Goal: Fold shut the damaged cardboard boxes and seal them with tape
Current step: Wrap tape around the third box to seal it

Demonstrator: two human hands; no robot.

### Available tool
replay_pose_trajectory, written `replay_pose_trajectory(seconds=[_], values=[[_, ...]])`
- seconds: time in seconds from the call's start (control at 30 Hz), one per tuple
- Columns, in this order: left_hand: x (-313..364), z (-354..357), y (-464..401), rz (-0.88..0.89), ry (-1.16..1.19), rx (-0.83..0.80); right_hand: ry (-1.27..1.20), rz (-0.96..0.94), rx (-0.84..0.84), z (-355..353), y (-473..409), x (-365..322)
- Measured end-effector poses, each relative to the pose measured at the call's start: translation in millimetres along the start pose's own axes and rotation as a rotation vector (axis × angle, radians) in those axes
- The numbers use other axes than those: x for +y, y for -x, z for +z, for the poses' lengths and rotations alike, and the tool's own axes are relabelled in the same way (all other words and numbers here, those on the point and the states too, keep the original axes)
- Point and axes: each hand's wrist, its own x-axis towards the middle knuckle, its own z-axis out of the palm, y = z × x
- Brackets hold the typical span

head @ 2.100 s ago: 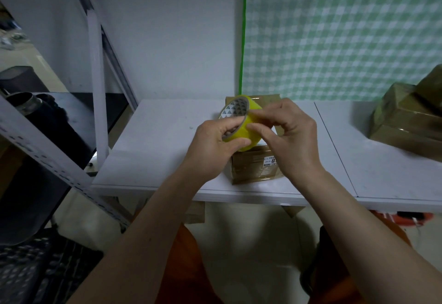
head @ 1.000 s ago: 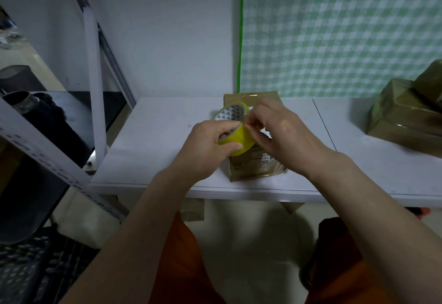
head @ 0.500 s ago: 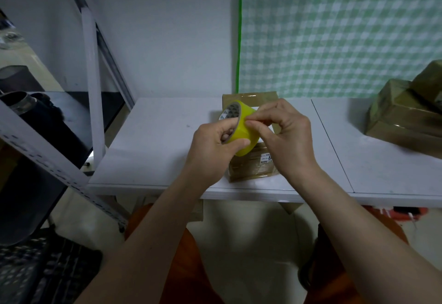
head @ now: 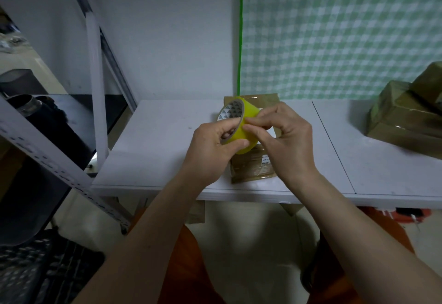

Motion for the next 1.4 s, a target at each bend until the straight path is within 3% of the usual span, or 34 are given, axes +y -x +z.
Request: replay_pose_trajectory(seconds=[0.33, 0.57, 0.97, 1.4], values=[[1.1, -3.3, 0.5, 0.03, -0.131, -0.011, 0.257, -0.23, -0.148, -3.8, -6.2, 2.5], [-1.7, -5.1, -1.1, -0.044, -0.074, -0.072, 0.326, -0.329, -0.287, -6.7, -8.6, 6.7], [4.4, -12.5, 1.5, -0.053, -0.091, -0.1, 0.099, -0.142, -0.071, -1.3, -2.2, 11.8], [11.0, -16.2, -2.2, -0.182, 0.083, 0.016, 0.215, -0.313, -0.183, -3.3, 0.2, 7.9]])
